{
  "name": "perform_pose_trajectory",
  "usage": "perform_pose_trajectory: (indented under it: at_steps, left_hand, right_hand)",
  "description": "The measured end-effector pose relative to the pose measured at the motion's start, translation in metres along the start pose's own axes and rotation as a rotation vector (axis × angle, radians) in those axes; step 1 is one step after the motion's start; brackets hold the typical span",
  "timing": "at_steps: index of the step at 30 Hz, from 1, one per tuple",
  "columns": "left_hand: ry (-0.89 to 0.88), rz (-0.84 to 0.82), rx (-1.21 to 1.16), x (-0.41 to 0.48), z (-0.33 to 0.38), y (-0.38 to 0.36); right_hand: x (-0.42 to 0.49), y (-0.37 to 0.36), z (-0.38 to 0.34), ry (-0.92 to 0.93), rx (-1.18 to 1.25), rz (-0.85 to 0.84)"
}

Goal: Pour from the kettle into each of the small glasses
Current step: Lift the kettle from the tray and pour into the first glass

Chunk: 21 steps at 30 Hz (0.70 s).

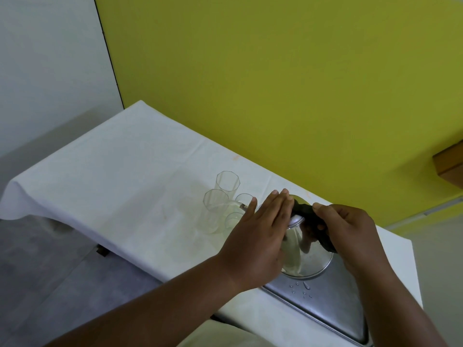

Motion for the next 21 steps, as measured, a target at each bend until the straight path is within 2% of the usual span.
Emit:
perform_pose_trajectory:
  at_steps: [21]
  left_hand:
    - [-0.006,0.02,0.019,-0.0023,-0.0001,0.0]
  right_hand:
    - [-0.004,-0.0058,0.0027,-0.031,0.055,-0.019]
Point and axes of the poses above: each hand's wrist, its own x-axis towards the middle knuckle, its own y-axis out of the back of the hand, z = x × y, the point moved 7 cm from there along x, towards the middle knuckle, and after that the axes turned 4 degrees about y, right-handed, at the moved point
